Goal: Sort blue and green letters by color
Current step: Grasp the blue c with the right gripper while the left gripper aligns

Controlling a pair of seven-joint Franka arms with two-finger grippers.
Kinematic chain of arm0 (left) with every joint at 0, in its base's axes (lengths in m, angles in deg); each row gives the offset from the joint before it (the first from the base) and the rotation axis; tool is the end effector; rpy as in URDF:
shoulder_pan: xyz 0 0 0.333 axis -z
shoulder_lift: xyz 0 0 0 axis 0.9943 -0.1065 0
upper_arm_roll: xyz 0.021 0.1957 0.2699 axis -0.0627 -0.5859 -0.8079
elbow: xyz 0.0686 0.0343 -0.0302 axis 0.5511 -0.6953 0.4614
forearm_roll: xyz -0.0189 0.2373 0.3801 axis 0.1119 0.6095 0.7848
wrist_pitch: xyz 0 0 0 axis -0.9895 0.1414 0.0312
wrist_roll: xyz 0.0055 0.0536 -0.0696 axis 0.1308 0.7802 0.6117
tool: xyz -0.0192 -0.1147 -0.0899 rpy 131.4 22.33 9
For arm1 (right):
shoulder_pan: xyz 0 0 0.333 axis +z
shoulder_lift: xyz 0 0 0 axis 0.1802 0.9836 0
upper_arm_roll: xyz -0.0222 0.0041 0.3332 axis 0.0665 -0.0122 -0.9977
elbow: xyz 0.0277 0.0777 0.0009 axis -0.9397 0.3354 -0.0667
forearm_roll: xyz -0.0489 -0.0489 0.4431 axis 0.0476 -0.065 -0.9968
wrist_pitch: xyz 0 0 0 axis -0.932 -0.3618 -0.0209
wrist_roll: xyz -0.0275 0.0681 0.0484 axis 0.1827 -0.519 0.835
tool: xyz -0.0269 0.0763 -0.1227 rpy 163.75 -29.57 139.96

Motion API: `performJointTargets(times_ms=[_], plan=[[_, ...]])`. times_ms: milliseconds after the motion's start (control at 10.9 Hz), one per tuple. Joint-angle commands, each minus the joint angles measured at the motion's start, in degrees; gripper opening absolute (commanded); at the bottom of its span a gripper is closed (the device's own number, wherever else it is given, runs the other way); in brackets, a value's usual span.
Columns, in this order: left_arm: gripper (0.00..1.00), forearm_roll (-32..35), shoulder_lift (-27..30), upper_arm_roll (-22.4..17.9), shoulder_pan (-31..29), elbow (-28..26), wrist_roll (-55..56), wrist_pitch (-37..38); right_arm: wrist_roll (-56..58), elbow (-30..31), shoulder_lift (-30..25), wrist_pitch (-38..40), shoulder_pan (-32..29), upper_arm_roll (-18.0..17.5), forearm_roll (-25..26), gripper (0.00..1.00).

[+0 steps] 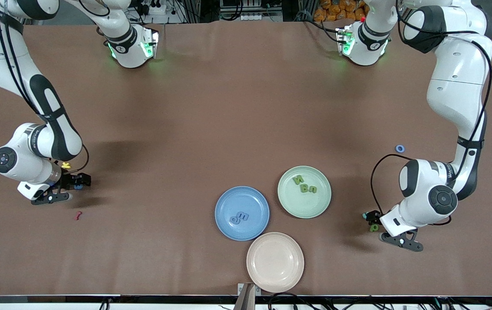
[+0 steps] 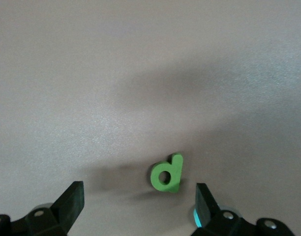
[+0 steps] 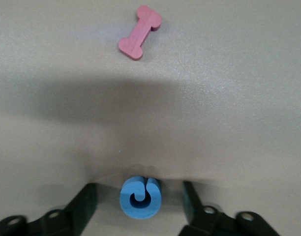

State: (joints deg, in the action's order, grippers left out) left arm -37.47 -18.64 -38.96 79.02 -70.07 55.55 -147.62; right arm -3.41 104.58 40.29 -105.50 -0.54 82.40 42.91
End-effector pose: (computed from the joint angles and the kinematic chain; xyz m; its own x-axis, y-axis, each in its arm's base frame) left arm 0.8206 -0.0623 0.1245 0.9403 -0.3201 0.1152 -0.3193 -0.9473 -0.0262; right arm 0.6588 -0.1477 0.0954 0.9844 0.1738 -0.0281 0.1746 -0.9842 0.0295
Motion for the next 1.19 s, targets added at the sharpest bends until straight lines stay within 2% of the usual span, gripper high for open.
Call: performJointTargets(times_ms=[0, 275, 459, 826, 1101], plan=[[1.0, 1.4, -1.8, 0.8, -1.1, 1.7, -1.0, -1.4, 0.3, 0.2, -0.6, 2.1, -0.4, -0.5, -0.7, 0.0], [1.0, 1.4, -1.9, 0.8, -1.2, 1.7, -0.9, -1.5, 0.3, 0.1, -0.8, 2.3, -0.3, -0.8, -0.7, 0.0], [1.0, 1.4, -1.9, 0.8, -1.2, 1.7, -0.9, -1.9, -0.3, -0.7, -1.2, 4.1, -0.3, -2.5, -1.0, 0.0], [1.0, 1.3, -2.4, 0.7, -0.8, 1.7, -0.3, -2.9, -1.8, -7.8, -0.6, 11.3, 3.3, -3.3, -12.3, 0.0], [1.0, 1.3, -2.5, 0.7, -0.5, 1.7, -0.1, -3.0, -10.7, -10.1, -0.4, 11.3, 7.8, -3.3, -13.4, 0.0]])
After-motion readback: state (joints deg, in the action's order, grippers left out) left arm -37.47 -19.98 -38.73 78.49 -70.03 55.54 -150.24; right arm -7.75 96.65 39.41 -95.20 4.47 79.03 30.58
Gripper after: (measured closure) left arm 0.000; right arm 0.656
